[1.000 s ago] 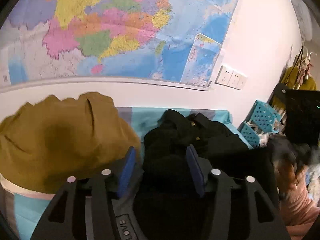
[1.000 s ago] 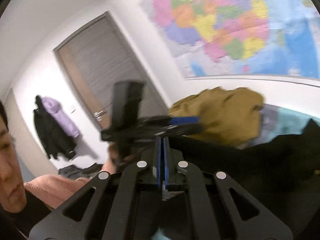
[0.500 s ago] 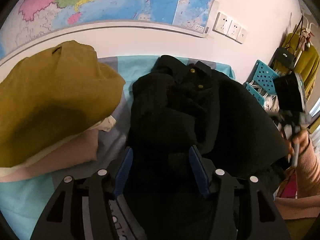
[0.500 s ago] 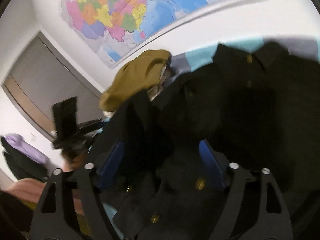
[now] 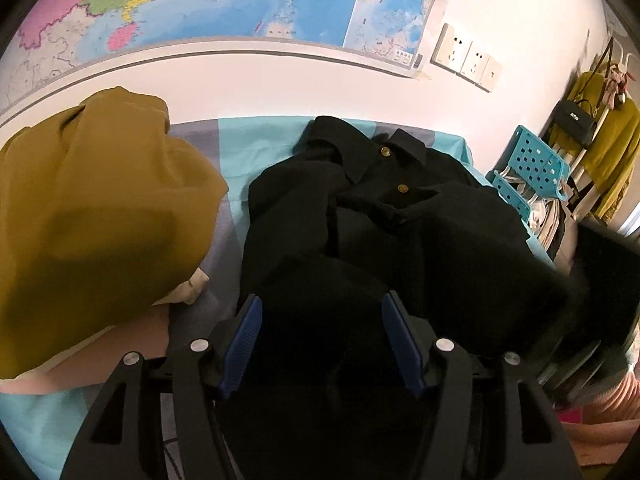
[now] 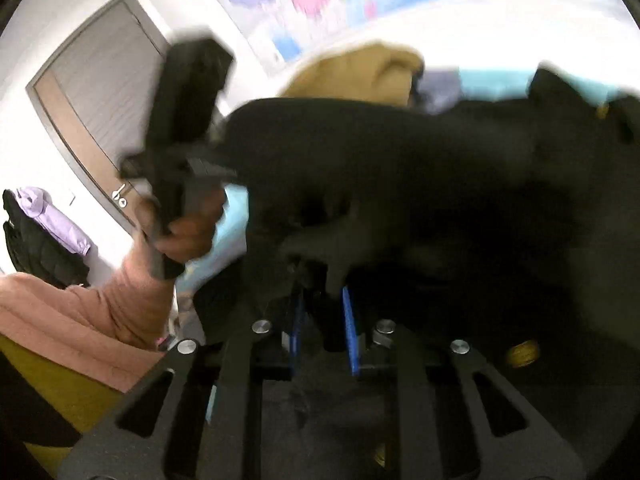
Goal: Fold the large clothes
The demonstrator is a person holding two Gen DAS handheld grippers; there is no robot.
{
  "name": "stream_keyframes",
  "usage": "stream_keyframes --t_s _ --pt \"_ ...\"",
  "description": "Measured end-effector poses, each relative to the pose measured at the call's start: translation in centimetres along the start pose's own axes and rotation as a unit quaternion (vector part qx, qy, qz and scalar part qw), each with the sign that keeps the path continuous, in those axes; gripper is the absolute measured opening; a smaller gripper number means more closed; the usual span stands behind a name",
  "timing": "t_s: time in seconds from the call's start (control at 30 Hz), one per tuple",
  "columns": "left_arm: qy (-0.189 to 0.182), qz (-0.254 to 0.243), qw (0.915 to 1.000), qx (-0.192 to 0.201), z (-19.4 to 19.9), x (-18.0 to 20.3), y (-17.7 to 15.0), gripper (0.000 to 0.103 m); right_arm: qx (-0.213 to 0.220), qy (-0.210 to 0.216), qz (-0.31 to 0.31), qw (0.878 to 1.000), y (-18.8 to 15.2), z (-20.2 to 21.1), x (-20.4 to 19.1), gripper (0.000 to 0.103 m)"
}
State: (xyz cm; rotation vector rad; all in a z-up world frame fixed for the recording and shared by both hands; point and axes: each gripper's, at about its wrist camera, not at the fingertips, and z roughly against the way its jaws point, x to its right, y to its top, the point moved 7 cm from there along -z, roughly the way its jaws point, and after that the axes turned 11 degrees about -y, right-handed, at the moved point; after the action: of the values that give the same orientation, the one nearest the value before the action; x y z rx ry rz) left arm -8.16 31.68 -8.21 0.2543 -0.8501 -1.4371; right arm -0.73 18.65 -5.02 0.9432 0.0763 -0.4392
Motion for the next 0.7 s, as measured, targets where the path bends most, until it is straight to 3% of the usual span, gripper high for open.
stream_keyframes --t_s 0.1,0.17,0.2,0.3,0.4,0.5,0.53,0.63,0.7 --pt "0.005 -0.002 0.9999 0.011 1.0 -0.2 0.3 0.060 0.051 -0.089 0.035 0.994 3.1 6.7 2.6 0.013" --pt "0.005 -0.007 0.9998 0.020 1.7 0.0 0.7 0.060 0.068 -0.199 0.072 0.975 4.5 11.6 5.1 0.013" --pt "0.006 -0.012 0.9997 0.022 1.8 0.1 0.8 0.060 0.060 -0.258 0.093 0.960 4.5 13.3 6.5 0.013" --pt "0.022 -0.026 0.9992 0.018 1.1 0.4 1.1 0.066 0.005 -0.366 0.099 0.925 2.3 15.6 11.4 0.013" --pt "0.023 -0.025 0.9994 0.001 -0.4 0.3 1.0 0.066 -0.076 -0.400 0.081 0.910 -2.2 13.9 15.8 0.013" --pt "0.036 -0.024 0.9989 -0.019 -2.2 -0.1 1.0 0.066 -0.154 -0.416 0.054 0.895 -6.6 11.7 18.9 0.024" --pt "0.045 -0.026 0.9984 -0.024 -2.7 -0.3 1.0 0.066 -0.158 -0.418 0.046 0.893 -6.7 10.9 19.0 0.031" --pt "0.056 -0.025 0.9976 -0.031 -3.6 -0.9 1.1 0.066 -0.099 -0.409 0.044 0.906 -4.4 12.4 17.1 0.065" --pt "0.057 -0.020 0.9976 -0.035 -4.2 -1.3 1.2 0.065 -0.039 -0.366 0.058 0.928 -1.6 13.3 14.0 0.068"
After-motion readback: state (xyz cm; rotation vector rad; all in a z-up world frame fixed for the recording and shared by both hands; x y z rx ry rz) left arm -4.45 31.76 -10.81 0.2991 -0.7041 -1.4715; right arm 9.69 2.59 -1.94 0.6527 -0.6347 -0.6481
